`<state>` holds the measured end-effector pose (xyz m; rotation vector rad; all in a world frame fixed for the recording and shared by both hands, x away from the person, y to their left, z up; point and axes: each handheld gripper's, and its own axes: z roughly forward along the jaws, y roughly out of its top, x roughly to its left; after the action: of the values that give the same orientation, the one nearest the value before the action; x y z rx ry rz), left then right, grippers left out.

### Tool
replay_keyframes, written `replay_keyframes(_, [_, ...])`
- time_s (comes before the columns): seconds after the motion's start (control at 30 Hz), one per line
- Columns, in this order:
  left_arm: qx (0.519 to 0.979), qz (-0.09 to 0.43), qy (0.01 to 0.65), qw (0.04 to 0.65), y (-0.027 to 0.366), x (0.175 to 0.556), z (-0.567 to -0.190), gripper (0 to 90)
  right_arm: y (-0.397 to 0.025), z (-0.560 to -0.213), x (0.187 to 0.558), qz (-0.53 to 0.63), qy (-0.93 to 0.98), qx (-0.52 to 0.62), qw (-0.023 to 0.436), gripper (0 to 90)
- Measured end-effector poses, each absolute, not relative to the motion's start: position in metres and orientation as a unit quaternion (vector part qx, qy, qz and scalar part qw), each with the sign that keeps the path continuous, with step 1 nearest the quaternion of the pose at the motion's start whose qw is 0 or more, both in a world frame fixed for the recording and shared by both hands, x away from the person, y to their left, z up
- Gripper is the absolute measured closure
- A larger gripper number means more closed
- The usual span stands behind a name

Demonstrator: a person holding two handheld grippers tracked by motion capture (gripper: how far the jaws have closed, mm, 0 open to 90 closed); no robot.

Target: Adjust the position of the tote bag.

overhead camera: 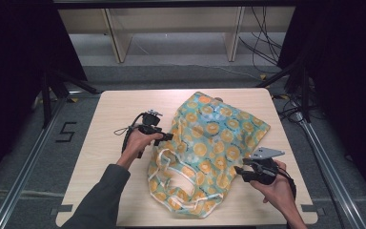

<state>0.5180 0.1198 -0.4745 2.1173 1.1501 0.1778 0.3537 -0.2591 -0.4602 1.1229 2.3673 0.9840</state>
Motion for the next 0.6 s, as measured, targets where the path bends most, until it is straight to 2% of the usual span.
replay_keyframes(0.03, [0.819, 0.057, 0.446, 0.358, 0.119, 0.523, -0.479, 31.3, -0.258, -0.462, 0.353, 0.349, 0.832, 0.395, 0.172, 51.1])
replay_keyframes(0.1, [0.820, 0.049, 0.441, 0.362, 0.118, 0.526, -0.486, 38.7, -0.254, -0.463, 0.350, 0.341, 0.833, 0.405, 0.157, 50.0])
replay_keyframes(0.2, [0.836, 0.069, 0.412, 0.355, 0.119, 0.526, -0.490, 70.2, -0.249, -0.466, 0.348, 0.329, 0.836, 0.411, 0.156, 47.0])
replay_keyframes(0.27, [0.834, 0.086, 0.411, 0.359, 0.124, 0.526, -0.491, 83.1, -0.248, -0.468, 0.347, 0.319, 0.832, 0.425, 0.156, 45.1])
replay_keyframes(0.3, [0.830, 0.094, 0.413, 0.362, 0.128, 0.526, -0.491, 86.7, -0.249, -0.469, 0.348, 0.317, 0.831, 0.430, 0.154, 44.2])
replay_keyframes(0.4, [0.838, 0.106, 0.403, 0.352, 0.141, 0.522, -0.489, 89.0, -0.253, -0.471, 0.349, 0.329, 0.818, 0.452, 0.136, 43.4])
replay_keyframes(0.6, [0.832, 0.104, 0.407, 0.362, 0.166, 0.506, -0.493, 89.0, -0.261, -0.477, 0.353, 0.325, 0.804, 0.475, 0.145, 39.0])
